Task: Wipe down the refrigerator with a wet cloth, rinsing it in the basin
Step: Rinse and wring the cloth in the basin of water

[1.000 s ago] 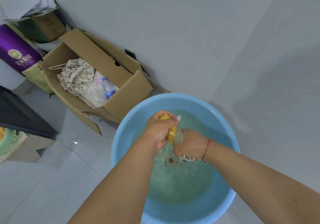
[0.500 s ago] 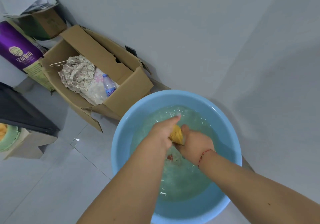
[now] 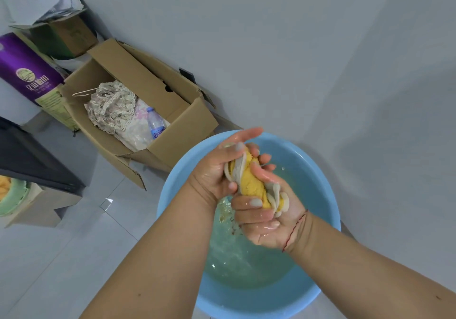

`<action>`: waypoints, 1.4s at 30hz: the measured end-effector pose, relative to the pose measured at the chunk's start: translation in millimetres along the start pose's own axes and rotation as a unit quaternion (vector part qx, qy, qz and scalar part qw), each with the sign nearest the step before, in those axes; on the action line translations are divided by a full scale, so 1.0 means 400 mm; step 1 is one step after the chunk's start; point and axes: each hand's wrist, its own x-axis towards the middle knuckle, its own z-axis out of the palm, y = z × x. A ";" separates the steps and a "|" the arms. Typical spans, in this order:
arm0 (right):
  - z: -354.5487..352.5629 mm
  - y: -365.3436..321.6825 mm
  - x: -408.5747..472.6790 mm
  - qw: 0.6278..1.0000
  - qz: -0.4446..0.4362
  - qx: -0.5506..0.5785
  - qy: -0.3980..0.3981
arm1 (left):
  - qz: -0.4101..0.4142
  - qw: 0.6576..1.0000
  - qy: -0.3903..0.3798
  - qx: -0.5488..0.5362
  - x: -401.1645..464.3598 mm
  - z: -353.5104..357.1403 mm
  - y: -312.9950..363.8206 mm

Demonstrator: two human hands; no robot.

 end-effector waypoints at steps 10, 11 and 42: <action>-0.025 -0.043 0.014 0.563 -0.003 -0.650 0.510 | 0.014 0.851 0.370 0.372 0.055 0.025 -0.065; -0.051 -0.040 0.022 0.508 -0.005 -0.685 0.522 | 0.020 0.834 0.398 0.382 0.059 0.013 -0.083; -0.129 -0.042 0.020 0.219 0.000 -0.842 0.494 | -0.158 0.864 0.478 -0.012 0.055 -0.058 -0.094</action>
